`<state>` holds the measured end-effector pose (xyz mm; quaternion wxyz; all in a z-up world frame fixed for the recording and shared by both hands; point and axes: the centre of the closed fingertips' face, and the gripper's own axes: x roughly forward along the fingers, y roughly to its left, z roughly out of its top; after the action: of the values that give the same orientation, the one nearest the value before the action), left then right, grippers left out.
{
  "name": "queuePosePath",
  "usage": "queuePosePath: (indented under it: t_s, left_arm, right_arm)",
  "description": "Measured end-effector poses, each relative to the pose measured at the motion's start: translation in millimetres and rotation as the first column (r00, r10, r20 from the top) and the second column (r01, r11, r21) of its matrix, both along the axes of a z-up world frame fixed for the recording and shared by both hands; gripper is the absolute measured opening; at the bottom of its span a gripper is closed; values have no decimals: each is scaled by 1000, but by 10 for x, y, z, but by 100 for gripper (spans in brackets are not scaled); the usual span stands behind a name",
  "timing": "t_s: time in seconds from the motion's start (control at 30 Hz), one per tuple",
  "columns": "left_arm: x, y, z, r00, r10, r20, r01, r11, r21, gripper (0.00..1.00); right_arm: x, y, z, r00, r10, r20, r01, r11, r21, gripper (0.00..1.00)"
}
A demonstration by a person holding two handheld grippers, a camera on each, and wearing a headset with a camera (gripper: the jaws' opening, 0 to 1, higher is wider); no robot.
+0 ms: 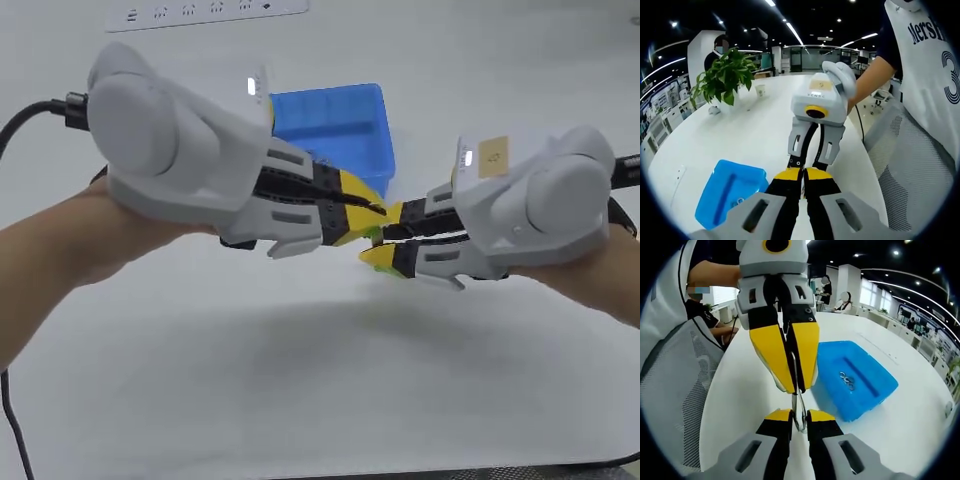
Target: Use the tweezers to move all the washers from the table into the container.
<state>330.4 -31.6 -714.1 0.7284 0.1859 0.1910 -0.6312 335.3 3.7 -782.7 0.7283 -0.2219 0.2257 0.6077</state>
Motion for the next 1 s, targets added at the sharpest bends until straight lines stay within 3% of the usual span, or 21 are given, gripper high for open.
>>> queuePosePath:
  t_s: [0.1, 0.27, 0.47, 0.63, 1.0]
  left_arm:
    - [-1, -14, 1, 1000, -1, -3, 1, 1000, -5, 6]
    - [15, -12, 1, 1000, 0, -12, -1, 1000, -8, 6]
    - [34, -3, 0, 1000, 9, -23, -9, 1000, -14, 6]
    - [55, 16, -1, 998, 28, -57, -30, 999, -40, 6]
    - [1, 59, 48, 999, 18, -51, -20, 999, -28, 6]
  right_arm:
    - [-8, -27, -34, 1000, 17, 9, -17, 1000, -20, 13]
    - [-3, -12, 12, 1000, 26, 15, -26, 1000, 15, 12]
    - [7, -17, -4, 1000, 18, 5, -18, 1000, 20, 11]
    - [20, -17, -6, 1000, -3, -21, 4, 999, 45, 10]
    - [-16, 26, 33, 1000, 5, 1, -5, 1000, 28, 10]
